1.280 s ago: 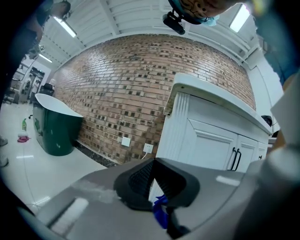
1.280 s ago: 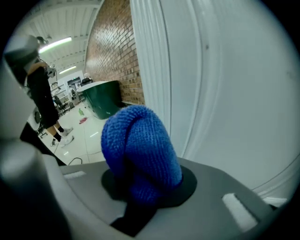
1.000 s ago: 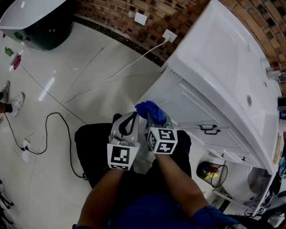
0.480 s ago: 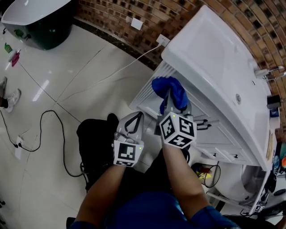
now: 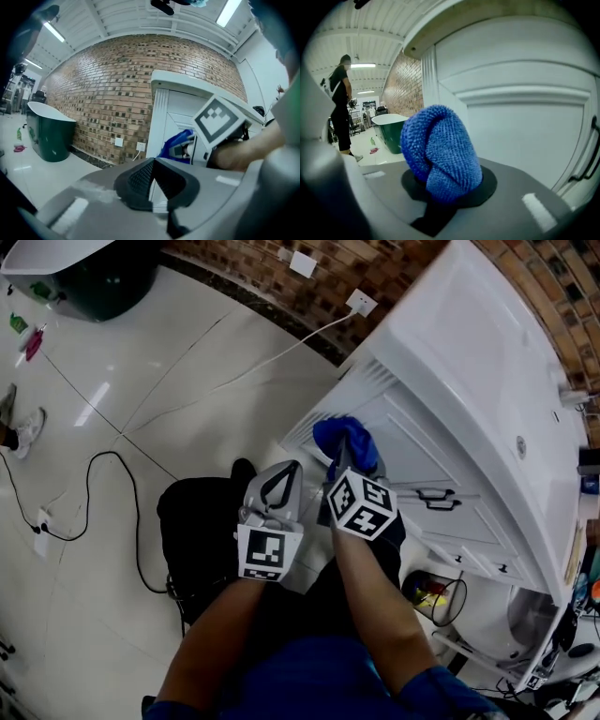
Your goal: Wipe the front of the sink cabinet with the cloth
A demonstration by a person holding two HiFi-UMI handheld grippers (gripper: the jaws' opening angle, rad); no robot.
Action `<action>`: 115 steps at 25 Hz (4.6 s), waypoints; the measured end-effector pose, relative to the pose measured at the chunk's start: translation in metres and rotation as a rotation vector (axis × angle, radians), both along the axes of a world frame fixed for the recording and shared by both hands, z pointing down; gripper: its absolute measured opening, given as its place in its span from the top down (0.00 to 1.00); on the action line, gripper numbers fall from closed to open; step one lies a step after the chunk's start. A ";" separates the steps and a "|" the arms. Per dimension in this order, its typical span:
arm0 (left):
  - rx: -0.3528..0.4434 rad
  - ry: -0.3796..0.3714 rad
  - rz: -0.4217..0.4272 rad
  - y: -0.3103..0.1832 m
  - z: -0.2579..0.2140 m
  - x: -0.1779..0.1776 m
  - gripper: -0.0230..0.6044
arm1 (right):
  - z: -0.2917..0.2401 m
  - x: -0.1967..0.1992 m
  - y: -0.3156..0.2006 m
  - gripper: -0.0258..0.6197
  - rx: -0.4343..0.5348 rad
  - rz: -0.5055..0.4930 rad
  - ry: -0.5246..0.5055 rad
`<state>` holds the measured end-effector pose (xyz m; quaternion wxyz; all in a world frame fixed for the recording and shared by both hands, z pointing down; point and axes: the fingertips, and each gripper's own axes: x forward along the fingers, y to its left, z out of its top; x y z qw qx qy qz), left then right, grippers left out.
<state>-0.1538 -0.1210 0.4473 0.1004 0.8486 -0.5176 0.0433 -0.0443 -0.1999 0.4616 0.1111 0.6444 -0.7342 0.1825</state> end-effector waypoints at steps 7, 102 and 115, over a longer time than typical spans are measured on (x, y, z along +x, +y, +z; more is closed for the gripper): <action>-0.028 0.023 -0.056 -0.009 0.011 -0.025 0.96 | 0.118 -0.007 -0.004 0.85 -0.239 0.032 -0.008; 0.151 -0.023 0.160 0.002 -0.067 0.067 0.96 | -0.080 0.061 0.031 0.85 0.085 0.037 -0.438; -0.009 -0.074 0.153 -0.008 -0.004 0.056 0.96 | 0.051 0.068 0.032 0.85 -0.161 0.110 -0.411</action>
